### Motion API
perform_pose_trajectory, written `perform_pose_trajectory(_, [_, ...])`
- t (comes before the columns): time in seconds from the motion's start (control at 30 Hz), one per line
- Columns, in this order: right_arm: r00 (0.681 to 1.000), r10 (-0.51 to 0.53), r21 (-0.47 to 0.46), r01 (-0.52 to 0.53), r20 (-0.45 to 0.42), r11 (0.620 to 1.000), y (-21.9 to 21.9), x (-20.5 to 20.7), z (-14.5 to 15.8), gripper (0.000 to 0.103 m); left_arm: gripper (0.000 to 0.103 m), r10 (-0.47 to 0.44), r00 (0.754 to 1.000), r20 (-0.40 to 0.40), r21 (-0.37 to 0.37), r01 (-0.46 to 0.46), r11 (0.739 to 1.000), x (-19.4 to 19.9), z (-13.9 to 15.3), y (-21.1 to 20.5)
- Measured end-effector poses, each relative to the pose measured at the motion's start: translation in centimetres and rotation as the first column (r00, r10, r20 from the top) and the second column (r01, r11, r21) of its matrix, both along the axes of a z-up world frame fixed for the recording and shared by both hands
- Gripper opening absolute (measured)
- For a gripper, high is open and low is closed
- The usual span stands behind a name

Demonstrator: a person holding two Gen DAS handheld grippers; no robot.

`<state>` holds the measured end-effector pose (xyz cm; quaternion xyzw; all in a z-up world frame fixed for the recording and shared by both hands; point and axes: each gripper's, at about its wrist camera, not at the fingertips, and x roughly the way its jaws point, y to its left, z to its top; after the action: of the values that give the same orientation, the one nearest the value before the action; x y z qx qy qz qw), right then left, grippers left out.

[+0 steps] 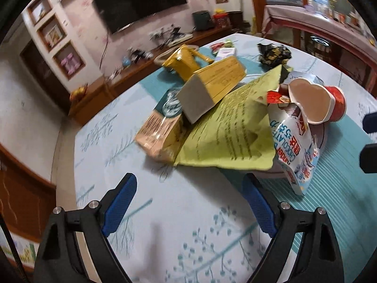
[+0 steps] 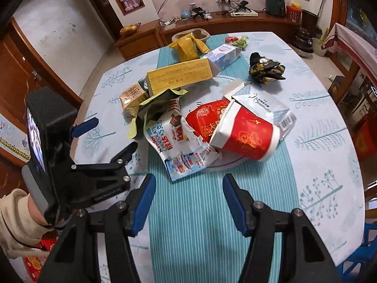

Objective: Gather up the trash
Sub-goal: 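Grasp the yellow-green snack bag with the left tool while the right tool grasps the Kinder wrapper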

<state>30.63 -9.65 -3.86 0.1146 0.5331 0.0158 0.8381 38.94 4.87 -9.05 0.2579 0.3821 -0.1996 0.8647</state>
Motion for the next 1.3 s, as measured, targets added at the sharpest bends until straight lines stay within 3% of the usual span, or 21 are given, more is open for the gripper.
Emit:
perform_pose_trajectory(0.2, [1.000,0.025,0.031,-0.025,-0.006,0.999,-0.1,1.7,-0.8,0.054,0.087,-0.126,0.987,0.101,0.029,0.124,0.992,0.4,-0.8,-1.8])
perform_pose_trajectory(0.3, [0.999,0.049,0.023,-0.049,-0.007,0.999,-0.2,2.5,-1.0,0.051,0.067,-0.180,0.976,0.119,0.032,0.177,0.984,0.5,-0.8,-2.6])
perform_pose_trajectory(0.4, [0.996,0.088,0.013,-0.088,-0.001,0.996,-0.3,3.2,-1.0,0.050,0.036,-0.248,0.964,0.095,0.030,0.246,0.969,0.9,-0.7,-3.4])
perform_pose_trajectory(0.57, [0.984,0.176,-0.012,-0.176,0.010,0.984,0.0,4.2,-0.6,0.050,0.012,-0.261,0.963,0.071,0.013,0.260,0.965,0.9,0.4,-3.0])
perform_pose_trajectory(0.73, [0.966,0.257,-0.010,-0.257,0.016,0.966,0.4,5.5,-0.3,0.050,0.011,-0.213,0.977,-0.003,-0.050,0.213,0.976,1.0,2.1,-1.4])
perform_pose_trajectory(0.9, [0.940,0.340,-0.011,-0.340,-0.021,0.940,0.8,6.7,-1.2,0.050,0.011,-0.121,0.987,-0.110,-0.114,0.108,0.988,1.0,3.1,0.6])
perform_pose_trajectory(1.17, [0.921,0.384,0.095,-0.377,-0.069,0.921,1.1,8.2,-3.9,0.050,0.011,0.005,0.970,-0.242,-0.177,-0.049,0.983,0.0,3.6,2.7])
perform_pose_trajectory(1.23, [0.910,0.410,0.133,-0.400,-0.060,0.907,1.6,7.8,-4.0,0.028,0.011,0.017,0.969,-0.247,-0.174,-0.061,0.983,-0.7,3.9,2.8])
perform_pose_trajectory(1.3, [0.904,0.426,0.143,-0.417,-0.036,0.898,2.1,7.1,-3.6,0.017,0.011,0.032,0.967,-0.254,-0.172,-0.077,0.982,-1.3,4.2,2.9])
